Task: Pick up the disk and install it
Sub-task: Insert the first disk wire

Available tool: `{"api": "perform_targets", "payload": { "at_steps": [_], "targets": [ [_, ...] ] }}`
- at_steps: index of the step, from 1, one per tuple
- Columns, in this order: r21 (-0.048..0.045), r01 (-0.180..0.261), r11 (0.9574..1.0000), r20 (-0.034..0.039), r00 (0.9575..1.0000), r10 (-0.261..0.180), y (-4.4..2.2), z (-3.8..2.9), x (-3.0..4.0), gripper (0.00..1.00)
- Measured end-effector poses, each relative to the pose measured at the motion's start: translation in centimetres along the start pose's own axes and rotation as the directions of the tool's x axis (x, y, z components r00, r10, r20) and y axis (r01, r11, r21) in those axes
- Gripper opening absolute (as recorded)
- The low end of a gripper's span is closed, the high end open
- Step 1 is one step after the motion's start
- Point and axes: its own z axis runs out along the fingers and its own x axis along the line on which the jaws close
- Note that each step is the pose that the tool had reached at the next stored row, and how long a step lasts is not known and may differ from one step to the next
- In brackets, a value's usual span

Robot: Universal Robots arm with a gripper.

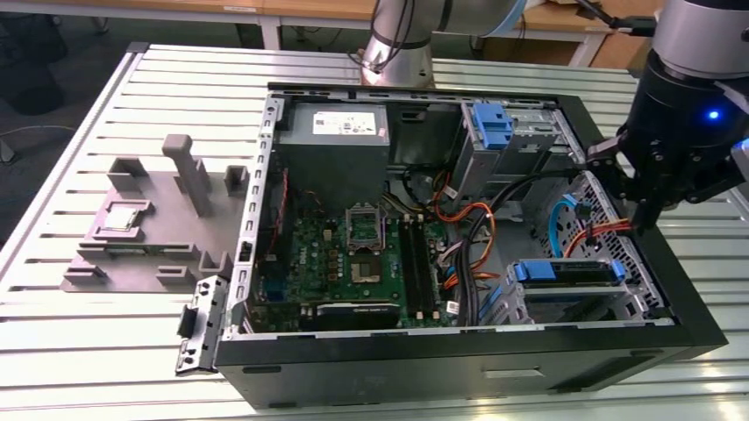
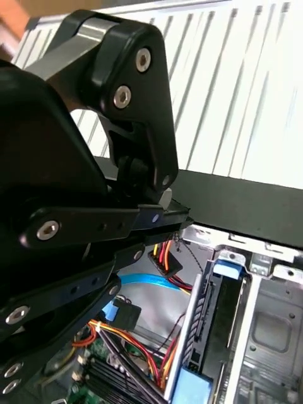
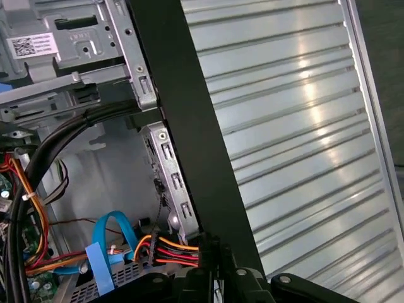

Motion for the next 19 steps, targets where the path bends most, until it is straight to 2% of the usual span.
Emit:
{"api": "perform_targets", "payload": {
  "at_steps": [2, 5, 9, 12, 15, 19],
  "targets": [
    [0.0112, -0.034, 0.9994, 0.0007, 0.9994, 0.034, 0.0, 0.0, 0.0, 0.16],
    [0.028, -0.085, 0.996, 0.0025, 0.9964, 0.085, 0.0, 0.0, 0.0, 0.16],
    [0.0506, -0.155, 0.9867, 0.0061, 0.988, 0.155, 0.0, 0.01, 0.0, 0.16],
    [0.0665, -0.204, 0.9767, 0.0097, 0.979, 0.204, 0.0, 0.01, 0.01, 0.16],
    [0.0705, -0.231, 0.9703, 0.0091, 0.9728, 0.231, -0.01, -0.04, 0.0, 0.16],
    [0.0707, -0.262, 0.9624, 0.0054, 0.9649, 0.263, -0.01, -0.19, -0.02, 0.16]
  ]
}}
